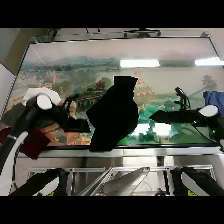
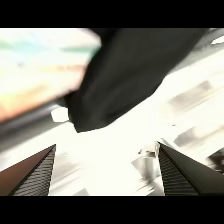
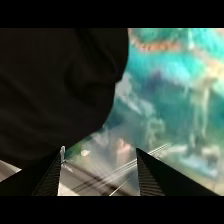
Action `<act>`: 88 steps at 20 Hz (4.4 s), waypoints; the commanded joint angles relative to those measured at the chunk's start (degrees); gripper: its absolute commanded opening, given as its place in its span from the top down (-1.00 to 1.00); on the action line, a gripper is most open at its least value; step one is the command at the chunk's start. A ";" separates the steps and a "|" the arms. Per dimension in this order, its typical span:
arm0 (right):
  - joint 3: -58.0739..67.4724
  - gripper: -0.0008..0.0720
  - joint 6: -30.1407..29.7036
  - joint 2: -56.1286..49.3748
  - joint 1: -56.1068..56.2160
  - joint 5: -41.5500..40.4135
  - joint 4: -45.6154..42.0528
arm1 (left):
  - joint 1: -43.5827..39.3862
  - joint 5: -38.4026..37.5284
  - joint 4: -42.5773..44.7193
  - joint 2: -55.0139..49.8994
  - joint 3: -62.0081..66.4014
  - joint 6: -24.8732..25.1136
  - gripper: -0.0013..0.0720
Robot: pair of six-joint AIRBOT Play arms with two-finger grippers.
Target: Fold the shirts.
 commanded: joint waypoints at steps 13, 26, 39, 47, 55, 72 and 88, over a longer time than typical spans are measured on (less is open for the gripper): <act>20.33 0.04 -5.99 -31.71 12.15 -3.41 0.46 | -9.16 27.76 -19.45 -4.00 -25.03 8.50 -0.90; 33.83 0.92 -2.73 -10.49 4.13 11.91 3.15 | 1.01 9.16 -14.73 7.72 7.43 6.32 0.97; 41.68 0.92 -2.08 20.61 3.85 5.84 1.81 | 18.43 5.44 -14.47 25.75 33.24 7.39 0.90; 38.40 0.92 -3.37 -15.87 15.23 10.32 1.53 | 6.32 12.02 -14.16 2.89 13.90 18.29 0.90; 38.56 0.27 3.21 -35.17 10.51 15.10 1.53 | 9.92 12.50 -14.23 -19.58 14.86 26.23 0.92; -5.18 -0.34 7.76 -11.93 31.56 -34.14 17.07 | 12.59 9.44 -14.21 -23.80 23.71 26.29 0.92; 5.14 0.92 11.67 9.25 11.78 1.73 12.52 | 22.36 6.40 -15.98 -8.33 24.92 22.58 0.92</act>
